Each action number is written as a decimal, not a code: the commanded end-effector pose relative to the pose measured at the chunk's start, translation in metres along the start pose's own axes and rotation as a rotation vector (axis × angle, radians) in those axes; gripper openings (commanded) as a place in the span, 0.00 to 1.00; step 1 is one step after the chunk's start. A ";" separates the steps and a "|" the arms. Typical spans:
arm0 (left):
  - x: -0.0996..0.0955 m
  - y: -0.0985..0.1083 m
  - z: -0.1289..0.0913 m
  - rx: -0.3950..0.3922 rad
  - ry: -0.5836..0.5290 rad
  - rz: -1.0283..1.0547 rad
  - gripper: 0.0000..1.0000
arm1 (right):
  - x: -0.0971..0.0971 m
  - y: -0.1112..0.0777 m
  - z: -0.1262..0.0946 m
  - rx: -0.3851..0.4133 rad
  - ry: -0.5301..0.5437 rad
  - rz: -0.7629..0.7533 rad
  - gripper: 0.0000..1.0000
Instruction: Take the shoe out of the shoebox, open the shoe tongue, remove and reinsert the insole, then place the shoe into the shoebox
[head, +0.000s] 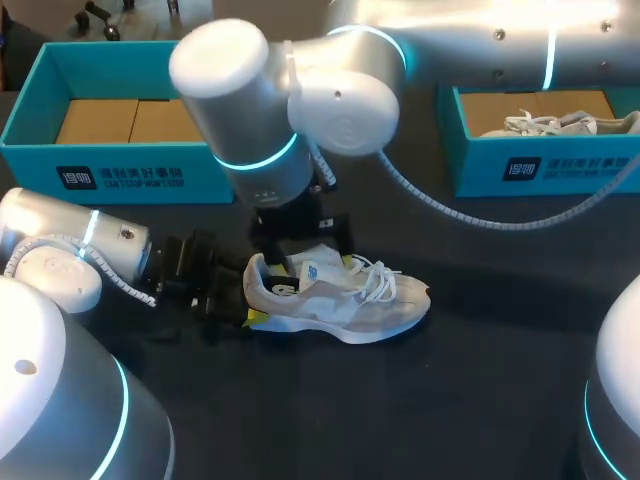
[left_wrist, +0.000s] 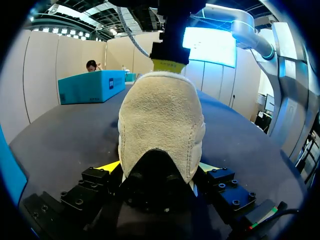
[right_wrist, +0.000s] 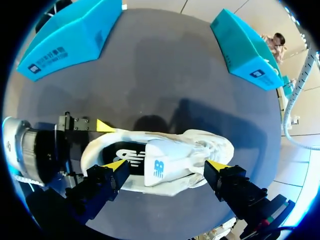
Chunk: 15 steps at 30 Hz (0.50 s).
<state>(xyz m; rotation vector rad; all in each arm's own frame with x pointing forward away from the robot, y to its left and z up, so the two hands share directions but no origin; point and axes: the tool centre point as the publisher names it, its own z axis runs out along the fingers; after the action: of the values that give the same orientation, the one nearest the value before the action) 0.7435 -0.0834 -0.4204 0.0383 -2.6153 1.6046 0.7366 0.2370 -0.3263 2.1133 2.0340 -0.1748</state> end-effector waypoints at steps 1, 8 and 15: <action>0.000 0.000 -0.001 -0.002 0.001 0.000 0.00 | 0.003 -0.002 0.009 0.013 -0.012 0.009 1.00; 0.000 0.000 -0.001 -0.002 0.001 0.000 0.00 | 0.005 -0.005 0.016 0.027 -0.044 0.026 1.00; 0.000 0.000 -0.001 -0.002 0.001 0.000 0.00 | 0.008 -0.007 0.028 0.033 -0.090 0.055 1.00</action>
<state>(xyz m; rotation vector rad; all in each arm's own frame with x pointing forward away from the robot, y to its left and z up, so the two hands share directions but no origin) 0.7435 -0.0834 -0.4203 0.0384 -2.6153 1.6046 0.7383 0.2284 -0.3483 2.1207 1.9947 -0.2832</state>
